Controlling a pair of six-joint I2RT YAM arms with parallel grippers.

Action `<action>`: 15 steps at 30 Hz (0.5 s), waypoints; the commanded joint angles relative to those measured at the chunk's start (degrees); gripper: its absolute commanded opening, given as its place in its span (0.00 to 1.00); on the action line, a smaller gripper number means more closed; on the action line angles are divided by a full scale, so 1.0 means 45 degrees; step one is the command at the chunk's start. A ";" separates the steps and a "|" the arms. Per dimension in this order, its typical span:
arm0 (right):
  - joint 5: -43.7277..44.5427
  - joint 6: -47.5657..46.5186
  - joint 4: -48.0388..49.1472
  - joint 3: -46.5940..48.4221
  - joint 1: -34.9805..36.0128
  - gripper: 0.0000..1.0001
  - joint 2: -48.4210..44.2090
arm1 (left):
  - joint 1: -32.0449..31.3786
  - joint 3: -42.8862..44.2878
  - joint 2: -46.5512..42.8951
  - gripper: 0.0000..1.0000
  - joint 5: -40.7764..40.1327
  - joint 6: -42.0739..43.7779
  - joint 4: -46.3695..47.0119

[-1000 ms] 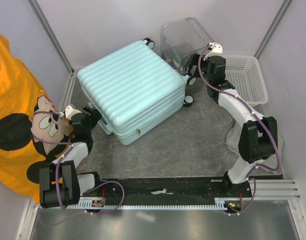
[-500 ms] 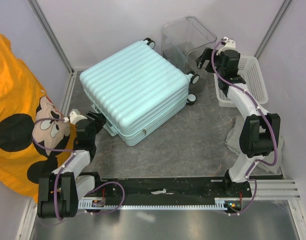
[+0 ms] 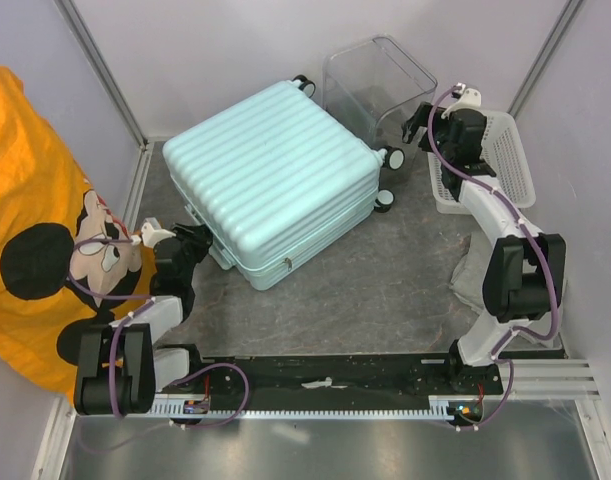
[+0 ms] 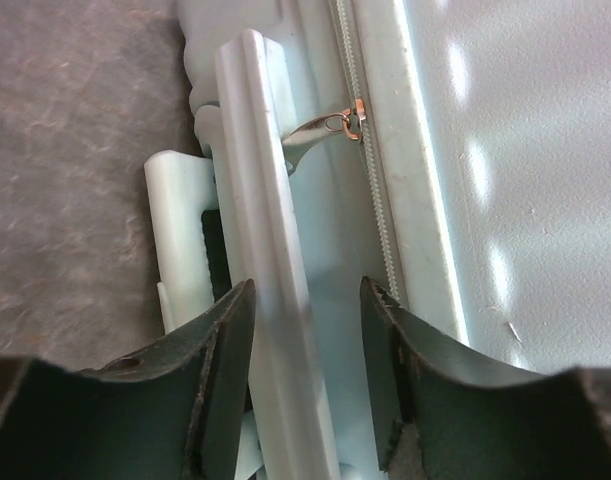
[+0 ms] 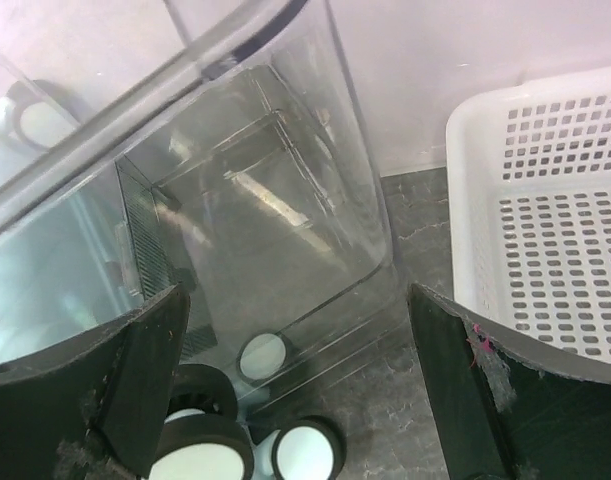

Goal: Open, take out, and arrange the luggage
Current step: Adjust the luggage at the center of the board.

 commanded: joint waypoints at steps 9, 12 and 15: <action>-0.0440 0.0444 0.1687 -0.1588 0.0124 0.98 -0.2419 | -0.0445 -0.0718 0.1580 0.24 0.3192 -0.1479 -0.0385; -0.0557 0.0483 0.1746 -0.1861 0.0299 0.98 -0.2634 | -0.0445 -0.0933 0.1210 0.10 0.3250 -0.1499 -0.0404; -0.0616 0.0483 0.1726 -0.2134 0.0610 0.98 -0.2908 | -0.0465 -0.1070 0.0393 0.01 0.3367 -0.1266 -0.0773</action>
